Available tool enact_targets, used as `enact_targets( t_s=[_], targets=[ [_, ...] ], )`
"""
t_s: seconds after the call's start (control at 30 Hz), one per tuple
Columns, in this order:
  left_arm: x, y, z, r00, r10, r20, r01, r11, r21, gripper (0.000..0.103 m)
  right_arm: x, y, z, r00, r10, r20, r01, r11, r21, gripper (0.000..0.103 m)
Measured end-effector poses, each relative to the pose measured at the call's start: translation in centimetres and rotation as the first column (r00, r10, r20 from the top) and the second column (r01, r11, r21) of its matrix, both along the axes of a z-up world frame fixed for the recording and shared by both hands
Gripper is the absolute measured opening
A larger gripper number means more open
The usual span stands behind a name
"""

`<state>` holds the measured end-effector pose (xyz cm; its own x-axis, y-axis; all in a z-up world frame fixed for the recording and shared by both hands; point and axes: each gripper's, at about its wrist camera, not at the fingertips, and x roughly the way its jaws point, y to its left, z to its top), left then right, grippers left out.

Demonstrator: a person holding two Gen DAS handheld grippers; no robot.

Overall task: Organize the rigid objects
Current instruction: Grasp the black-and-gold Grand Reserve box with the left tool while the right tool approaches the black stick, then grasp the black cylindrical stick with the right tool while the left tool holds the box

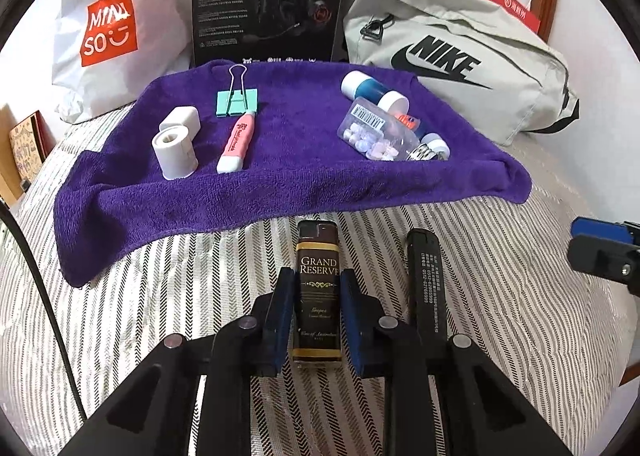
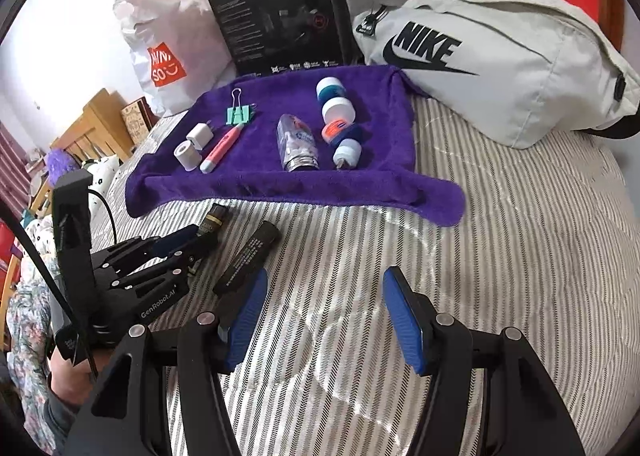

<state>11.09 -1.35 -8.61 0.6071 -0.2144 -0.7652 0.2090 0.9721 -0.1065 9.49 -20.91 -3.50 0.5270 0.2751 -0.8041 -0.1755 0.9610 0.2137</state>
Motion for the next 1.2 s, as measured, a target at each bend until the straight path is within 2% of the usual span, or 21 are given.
enact_targets(
  t_s=[0.17, 0.27, 0.33, 0.37, 0.4, 0.43, 0.47, 0.63, 0.73, 0.83, 0.9, 1.1, 1.13, 1.17, 1.2],
  targets=[
    [0.1, 0.2, -0.1, 1.0, -0.001, -0.003, 0.001, 1.0, -0.018, 0.023, 0.3, 0.4, -0.5, 1.0, 0.0, -0.016, 0.0, 1.0, 0.001, 0.06],
    [0.0, -0.2, 0.0, 1.0, -0.023, 0.0, 0.023, 1.0, -0.001, 0.033, 0.4, 0.6, -0.7, 1.0, -0.001, -0.023, 0.001, 1.0, 0.001, 0.06],
    [-0.2, -1.3, 0.0, 0.997, -0.078, -0.002, 0.078, 0.997, 0.029, 0.055, 0.6, 0.7, -0.8, 1.0, -0.001, -0.029, 0.001, 1.0, -0.007, 0.06],
    [-0.3, -2.1, -0.1, 0.994, -0.113, -0.007, 0.113, 0.992, 0.053, 0.074, 0.7, 0.8, -0.9, 0.999, -0.001, -0.032, 0.0, 1.0, -0.009, 0.06],
    [-0.4, -3.0, -0.3, 0.99, -0.14, -0.017, 0.141, 0.985, 0.095, 0.084, 0.7, 0.8, -0.9, 0.999, -0.001, -0.034, 0.001, 1.0, -0.009, 0.06],
    [-0.5, -3.5, -0.3, 0.99, -0.141, -0.012, 0.141, 0.981, 0.135, 0.084, 0.8, 0.8, -1.0, 0.999, -0.001, -0.037, 0.001, 1.0, -0.009, 0.06],
    [-0.5, -3.6, -0.3, 0.99, -0.139, -0.009, 0.139, 0.98, 0.139, 0.084, 0.8, 0.7, -1.0, 0.999, -0.002, -0.04, 0.001, 1.0, -0.011, 0.06],
    [-0.1, -2.2, 0.0, 0.991, -0.134, -0.021, 0.135, 0.99, 0.051, 0.086, 0.7, 0.2, -0.9, 0.999, -0.013, -0.038, 0.012, 1.0, -0.025, 0.06],
    [-0.2, -2.8, -0.1, 0.99, -0.136, -0.024, 0.138, 0.986, 0.089, 0.088, 0.8, -0.4, -0.9, 0.999, -0.029, -0.039, 0.028, 0.999, -0.028, 0.061],
    [0.0, -3.5, -0.5, 0.991, -0.131, -0.039, 0.135, 0.981, 0.14, 0.103, 0.9, -0.8, -1.1, 0.998, -0.038, -0.045, 0.037, 0.999, -0.03, 0.064],
    [0.2, -3.1, -0.5, 0.991, -0.128, -0.046, 0.132, 0.984, 0.117, 0.103, 0.9, -0.9, -1.2, 0.998, -0.039, -0.046, 0.038, 0.999, -0.031, 0.064],
    [0.2, -3.3, -0.6, 0.991, -0.129, -0.046, 0.134, 0.983, 0.127, 0.103, 1.2, -1.3, -1.5, 0.998, -0.044, -0.055, 0.043, 0.999, -0.022, 0.064],
    [0.1, -3.3, -0.5, 0.991, -0.125, -0.043, 0.129, 0.984, 0.125, 0.103, 1.2, -1.3, -1.6, 0.998, -0.042, -0.053, 0.041, 0.999, -0.017, 0.064],
    [0.1, -3.1, -0.4, 0.993, -0.115, -0.037, 0.119, 0.985, 0.123, 0.095, 1.2, -1.2, -1.6, 0.998, -0.038, -0.053, 0.037, 0.999, -0.01, 0.064],
    [0.0, -2.7, -0.2, 0.995, -0.097, -0.025, 0.099, 0.989, 0.113, 0.083, 1.2, -1.2, -1.7, 0.998, -0.032, -0.055, 0.032, 0.999, -0.004, 0.064]
  ],
)
